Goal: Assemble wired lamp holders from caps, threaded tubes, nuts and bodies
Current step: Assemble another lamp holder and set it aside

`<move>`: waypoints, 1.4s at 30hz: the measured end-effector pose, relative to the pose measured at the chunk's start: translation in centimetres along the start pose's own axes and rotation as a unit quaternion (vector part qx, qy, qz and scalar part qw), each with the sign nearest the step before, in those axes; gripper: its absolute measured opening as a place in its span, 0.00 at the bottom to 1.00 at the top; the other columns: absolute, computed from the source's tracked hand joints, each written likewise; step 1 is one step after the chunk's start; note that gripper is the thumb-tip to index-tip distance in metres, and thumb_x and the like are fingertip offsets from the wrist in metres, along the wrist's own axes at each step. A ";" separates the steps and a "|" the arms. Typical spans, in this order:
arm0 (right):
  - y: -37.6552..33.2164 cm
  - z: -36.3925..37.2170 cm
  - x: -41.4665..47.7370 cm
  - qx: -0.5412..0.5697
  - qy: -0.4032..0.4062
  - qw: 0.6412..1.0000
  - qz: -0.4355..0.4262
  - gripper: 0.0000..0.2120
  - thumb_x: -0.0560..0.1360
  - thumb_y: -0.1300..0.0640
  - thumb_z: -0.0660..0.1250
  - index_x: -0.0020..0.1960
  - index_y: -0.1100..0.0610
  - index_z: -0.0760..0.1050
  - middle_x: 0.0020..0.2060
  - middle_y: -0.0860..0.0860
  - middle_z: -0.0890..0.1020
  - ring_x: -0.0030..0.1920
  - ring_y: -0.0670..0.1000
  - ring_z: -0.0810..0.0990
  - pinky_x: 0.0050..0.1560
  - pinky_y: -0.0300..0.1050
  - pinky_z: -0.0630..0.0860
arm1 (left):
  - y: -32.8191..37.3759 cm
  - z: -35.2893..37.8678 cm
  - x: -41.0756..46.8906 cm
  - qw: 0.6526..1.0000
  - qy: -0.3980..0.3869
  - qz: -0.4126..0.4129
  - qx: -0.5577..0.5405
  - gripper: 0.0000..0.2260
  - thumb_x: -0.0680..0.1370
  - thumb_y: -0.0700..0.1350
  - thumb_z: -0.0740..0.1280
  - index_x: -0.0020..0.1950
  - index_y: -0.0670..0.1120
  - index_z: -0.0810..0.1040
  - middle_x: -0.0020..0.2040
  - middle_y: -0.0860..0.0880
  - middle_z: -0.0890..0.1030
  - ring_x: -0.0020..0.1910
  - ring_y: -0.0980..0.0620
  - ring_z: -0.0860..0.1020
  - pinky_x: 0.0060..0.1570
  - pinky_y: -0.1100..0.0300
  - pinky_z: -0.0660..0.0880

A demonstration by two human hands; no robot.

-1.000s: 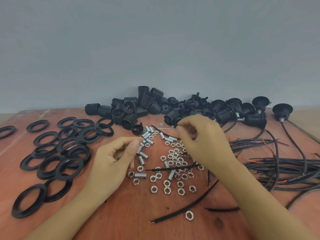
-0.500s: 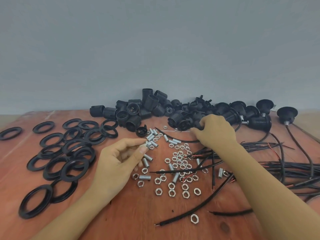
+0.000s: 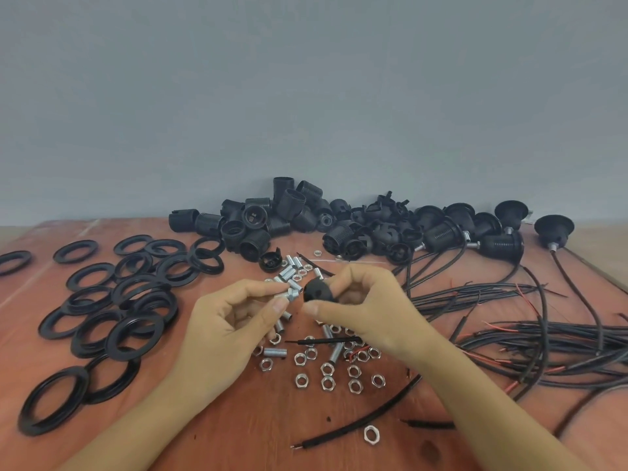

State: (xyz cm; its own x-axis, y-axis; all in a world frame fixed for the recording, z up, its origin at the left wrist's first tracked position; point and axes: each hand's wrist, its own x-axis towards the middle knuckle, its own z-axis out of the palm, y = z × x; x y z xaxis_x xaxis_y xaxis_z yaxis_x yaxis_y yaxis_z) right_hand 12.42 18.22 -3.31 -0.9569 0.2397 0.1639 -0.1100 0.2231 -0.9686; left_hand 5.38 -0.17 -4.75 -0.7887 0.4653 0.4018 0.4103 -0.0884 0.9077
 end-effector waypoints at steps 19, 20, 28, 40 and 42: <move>-0.1 0.2 -0.5 0.041 -0.053 0.997 -0.042 0.15 0.71 0.63 0.76 0.55 0.51 0.82 0.48 0.45 0.85 0.46 0.47 0.84 0.47 0.42 0.81 | 0.4 -0.5 -0.1 0.997 -0.016 0.001 0.072 0.07 0.69 0.47 0.71 0.45 0.51 0.85 0.33 0.48 0.83 0.29 0.57 0.76 0.33 0.66 0.74; -0.1 0.2 -0.5 0.036 -0.056 0.997 -0.046 0.16 0.71 0.64 0.76 0.55 0.51 0.82 0.48 0.46 0.86 0.47 0.47 0.84 0.47 0.42 0.81 | 0.4 -0.6 -0.1 0.997 -0.018 -0.004 0.073 0.07 0.69 0.48 0.71 0.45 0.52 0.85 0.33 0.48 0.83 0.29 0.56 0.76 0.33 0.65 0.74; 0.2 0.3 -0.6 -0.002 -0.031 0.995 -0.091 0.21 0.65 0.61 0.81 0.56 0.54 0.82 0.47 0.49 0.85 0.46 0.51 0.85 0.46 0.47 0.82 | 0.6 -0.4 0.0 0.997 -0.034 -0.068 -0.015 0.10 0.68 0.45 0.71 0.45 0.43 0.85 0.30 0.47 0.82 0.26 0.57 0.76 0.28 0.67 0.73; 0.0 0.9 -0.8 -0.009 -0.018 0.993 -0.118 0.18 0.66 0.56 0.80 0.55 0.48 0.82 0.47 0.43 0.82 0.48 0.47 0.84 0.46 0.43 0.82 | 0.7 -0.4 0.3 0.995 -0.030 -0.069 -0.058 0.06 0.69 0.44 0.70 0.38 0.43 0.84 0.31 0.43 0.82 0.28 0.53 0.78 0.27 0.65 0.74; 0.0 1.1 -0.9 -0.045 -0.013 0.982 -0.182 0.20 0.67 0.60 0.80 0.56 0.49 0.82 0.50 0.43 0.81 0.51 0.47 0.83 0.45 0.37 0.79 | 0.6 -0.4 0.3 0.991 -0.026 -0.098 -0.087 0.08 0.69 0.45 0.70 0.35 0.41 0.84 0.31 0.41 0.82 0.27 0.53 0.77 0.26 0.65 0.74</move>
State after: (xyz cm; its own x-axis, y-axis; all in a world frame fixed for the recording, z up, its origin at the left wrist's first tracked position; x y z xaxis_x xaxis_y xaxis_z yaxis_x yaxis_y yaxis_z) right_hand 12.99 16.99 -3.67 -0.8655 0.1052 0.4898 -0.4225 0.3720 -0.8265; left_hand 5.17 -0.45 -4.07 -0.8189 0.5328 0.2136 0.1637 -0.1399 0.9765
